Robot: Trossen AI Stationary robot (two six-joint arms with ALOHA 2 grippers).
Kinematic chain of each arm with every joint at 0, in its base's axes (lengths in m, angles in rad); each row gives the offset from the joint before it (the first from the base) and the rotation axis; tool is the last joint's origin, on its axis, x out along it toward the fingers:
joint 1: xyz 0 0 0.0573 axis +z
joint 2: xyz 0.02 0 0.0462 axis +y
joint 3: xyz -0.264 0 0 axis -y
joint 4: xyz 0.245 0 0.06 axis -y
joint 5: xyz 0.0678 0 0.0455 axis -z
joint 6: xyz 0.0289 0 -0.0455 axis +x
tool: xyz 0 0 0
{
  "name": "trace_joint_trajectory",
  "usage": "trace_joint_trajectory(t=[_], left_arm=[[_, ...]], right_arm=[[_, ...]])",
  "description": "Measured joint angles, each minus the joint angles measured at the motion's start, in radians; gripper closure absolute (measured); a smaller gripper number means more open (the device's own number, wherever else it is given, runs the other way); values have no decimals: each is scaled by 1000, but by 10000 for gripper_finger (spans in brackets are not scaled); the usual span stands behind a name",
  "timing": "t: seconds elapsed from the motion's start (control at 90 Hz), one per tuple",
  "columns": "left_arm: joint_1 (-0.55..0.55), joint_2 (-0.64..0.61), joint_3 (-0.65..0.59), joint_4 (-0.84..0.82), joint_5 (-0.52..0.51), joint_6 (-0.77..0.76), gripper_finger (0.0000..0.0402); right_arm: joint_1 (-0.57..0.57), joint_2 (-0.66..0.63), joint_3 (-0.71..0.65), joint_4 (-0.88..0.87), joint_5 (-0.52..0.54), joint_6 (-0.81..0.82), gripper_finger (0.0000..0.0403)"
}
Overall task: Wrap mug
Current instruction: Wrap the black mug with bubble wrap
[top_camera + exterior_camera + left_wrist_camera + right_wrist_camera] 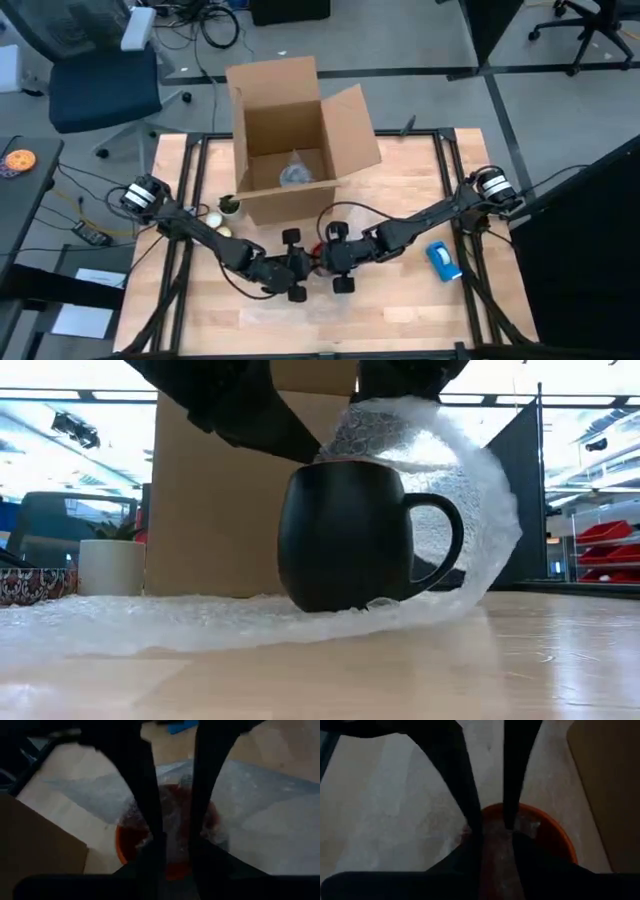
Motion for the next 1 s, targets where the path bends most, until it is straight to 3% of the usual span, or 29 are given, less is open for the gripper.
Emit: trace_joint_trajectory(t=[0.311, 0.456, 0.633, 0.889, 1.0], left_arm=[[20, 2, 0, -10, 0, 21, 337], [17, 2, 0, -10, 0, 18, 337], [8, 2, 0, -10, 4, 13, 337], [6, 2, 0, -11, 11, 18, 337], [6, 2, 0, -13, 11, 19, 337]], right_arm=[[50, -1, 230, -347, 126, 45, 319], [66, -3, 311, -632, 199, 211, 325], [22, -4, 291, -947, 180, 423, 322], [-39, -3, 109, -888, 162, 390, 307], [-66, -3, 47, -844, 254, 374, 308]])
